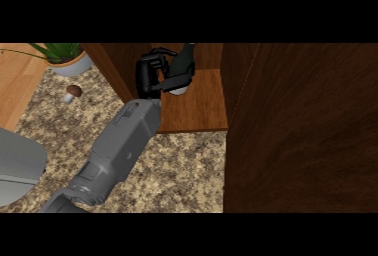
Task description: Pick up the wine, place it into the cabinet and close the cabinet
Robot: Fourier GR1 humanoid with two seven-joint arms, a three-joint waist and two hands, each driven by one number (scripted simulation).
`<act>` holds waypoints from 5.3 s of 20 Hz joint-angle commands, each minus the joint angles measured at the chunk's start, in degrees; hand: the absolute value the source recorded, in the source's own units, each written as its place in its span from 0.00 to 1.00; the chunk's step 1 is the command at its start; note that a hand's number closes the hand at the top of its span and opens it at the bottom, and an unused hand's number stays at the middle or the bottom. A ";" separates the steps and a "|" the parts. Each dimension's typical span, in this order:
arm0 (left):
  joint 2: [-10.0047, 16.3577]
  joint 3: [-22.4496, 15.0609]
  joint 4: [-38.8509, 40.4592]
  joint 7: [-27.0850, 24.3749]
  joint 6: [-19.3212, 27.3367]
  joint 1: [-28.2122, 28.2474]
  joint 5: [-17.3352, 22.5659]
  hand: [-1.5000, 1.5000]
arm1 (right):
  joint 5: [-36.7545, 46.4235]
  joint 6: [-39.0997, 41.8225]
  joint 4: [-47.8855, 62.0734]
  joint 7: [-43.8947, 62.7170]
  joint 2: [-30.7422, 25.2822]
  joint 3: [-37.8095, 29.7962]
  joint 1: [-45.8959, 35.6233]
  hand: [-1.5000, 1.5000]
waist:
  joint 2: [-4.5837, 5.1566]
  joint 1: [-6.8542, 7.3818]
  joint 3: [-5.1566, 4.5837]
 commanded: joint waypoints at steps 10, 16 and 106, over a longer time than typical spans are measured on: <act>0.34 2.47 10.34 0.34 3.77 -5.46 -0.44 0.00 | -2.11 -0.70 -4.35 2.45 -0.74 -0.59 0.18 0.00 | 2.27 -1.19 -0.89; 0.66 1.74 14.13 -2.76 4.54 -5.03 -2.83 0.00 | -2.43 0.13 -2.70 0.96 -1.04 -1.40 0.04 0.00 | 2.41 -1.09 -0.89; 14.94 -51.76 -83.68 3.58 25.71 59.37 -2.32 0.00 | -3.47 -2.21 -5.51 5.59 -1.00 1.82 1.44 0.00 | 1.03 2.80 -0.87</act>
